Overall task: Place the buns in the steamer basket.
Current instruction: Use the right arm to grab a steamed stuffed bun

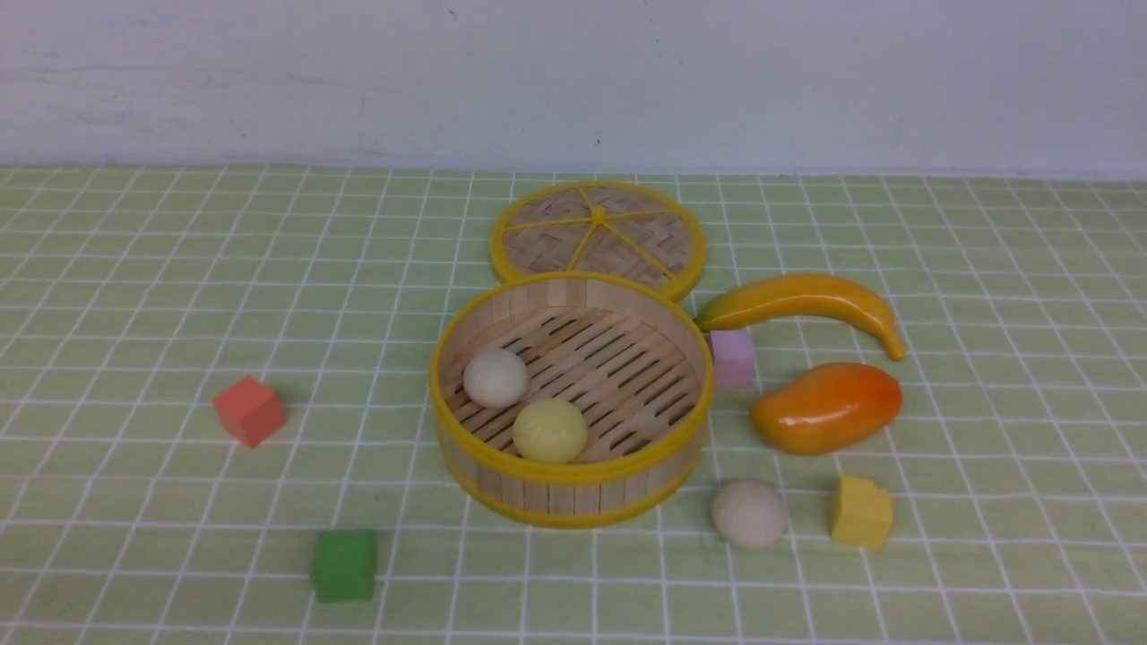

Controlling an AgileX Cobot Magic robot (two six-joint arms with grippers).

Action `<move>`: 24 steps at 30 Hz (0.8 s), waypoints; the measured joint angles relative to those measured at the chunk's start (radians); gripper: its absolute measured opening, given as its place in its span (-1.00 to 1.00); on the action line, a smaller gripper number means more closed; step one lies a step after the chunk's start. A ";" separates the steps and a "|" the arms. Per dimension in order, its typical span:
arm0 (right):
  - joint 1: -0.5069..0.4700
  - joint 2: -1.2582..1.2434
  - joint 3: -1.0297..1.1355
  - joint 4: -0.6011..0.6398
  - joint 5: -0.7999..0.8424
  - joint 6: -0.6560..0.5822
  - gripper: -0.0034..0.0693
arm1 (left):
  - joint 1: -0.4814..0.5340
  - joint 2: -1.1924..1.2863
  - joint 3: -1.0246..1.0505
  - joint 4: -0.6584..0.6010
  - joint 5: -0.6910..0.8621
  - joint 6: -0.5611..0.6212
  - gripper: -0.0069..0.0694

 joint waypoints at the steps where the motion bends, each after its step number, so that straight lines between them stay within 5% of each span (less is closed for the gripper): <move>1: 0.000 0.000 0.000 0.000 0.000 0.000 -0.24 | 0.005 -0.014 0.028 -0.007 0.000 -0.003 -0.84; 9: 0.000 0.000 0.000 0.000 0.000 0.000 -0.24 | 0.011 -0.073 0.274 -0.037 0.088 -0.114 -0.82; 24: 0.000 0.000 0.000 0.000 0.000 0.000 -0.24 | 0.011 -0.073 0.291 -0.059 0.113 -0.136 -0.79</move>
